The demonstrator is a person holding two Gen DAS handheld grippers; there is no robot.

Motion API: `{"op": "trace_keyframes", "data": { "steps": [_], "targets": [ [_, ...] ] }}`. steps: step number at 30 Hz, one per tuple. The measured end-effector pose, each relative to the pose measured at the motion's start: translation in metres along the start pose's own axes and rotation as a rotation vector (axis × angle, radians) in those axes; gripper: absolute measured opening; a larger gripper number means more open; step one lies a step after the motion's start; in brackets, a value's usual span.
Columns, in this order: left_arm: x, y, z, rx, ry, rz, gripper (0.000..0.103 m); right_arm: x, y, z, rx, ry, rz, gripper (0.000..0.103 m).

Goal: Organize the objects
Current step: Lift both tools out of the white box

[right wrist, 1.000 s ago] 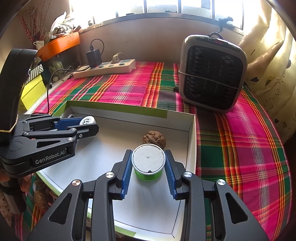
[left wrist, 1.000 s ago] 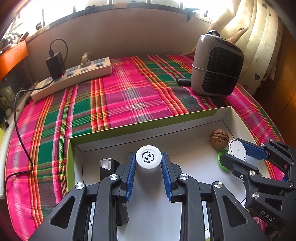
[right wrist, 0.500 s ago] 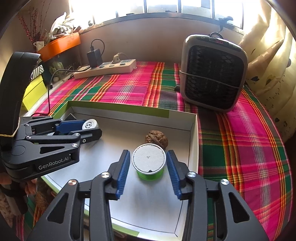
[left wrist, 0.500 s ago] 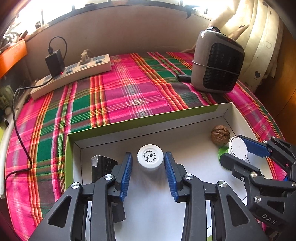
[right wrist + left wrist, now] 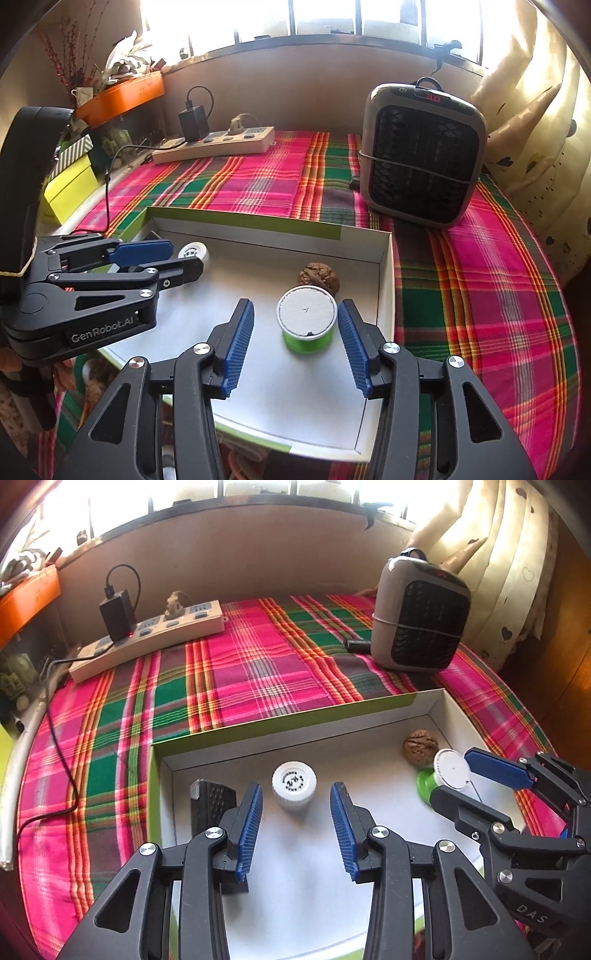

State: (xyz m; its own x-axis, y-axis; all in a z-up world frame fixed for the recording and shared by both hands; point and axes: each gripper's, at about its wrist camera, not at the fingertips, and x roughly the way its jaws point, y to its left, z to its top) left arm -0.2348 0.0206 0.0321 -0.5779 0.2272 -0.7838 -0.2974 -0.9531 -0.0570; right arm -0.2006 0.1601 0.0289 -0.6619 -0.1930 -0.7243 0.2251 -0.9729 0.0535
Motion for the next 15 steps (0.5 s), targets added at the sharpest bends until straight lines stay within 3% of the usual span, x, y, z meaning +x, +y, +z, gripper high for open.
{"op": "trace_keyframes", "data": {
  "steps": [15],
  "targets": [
    [-0.069, 0.019, -0.042, -0.057, -0.086, 0.038, 0.037, -0.047, 0.012, -0.03, -0.022, -0.05, 0.043, 0.049]
  ]
}}
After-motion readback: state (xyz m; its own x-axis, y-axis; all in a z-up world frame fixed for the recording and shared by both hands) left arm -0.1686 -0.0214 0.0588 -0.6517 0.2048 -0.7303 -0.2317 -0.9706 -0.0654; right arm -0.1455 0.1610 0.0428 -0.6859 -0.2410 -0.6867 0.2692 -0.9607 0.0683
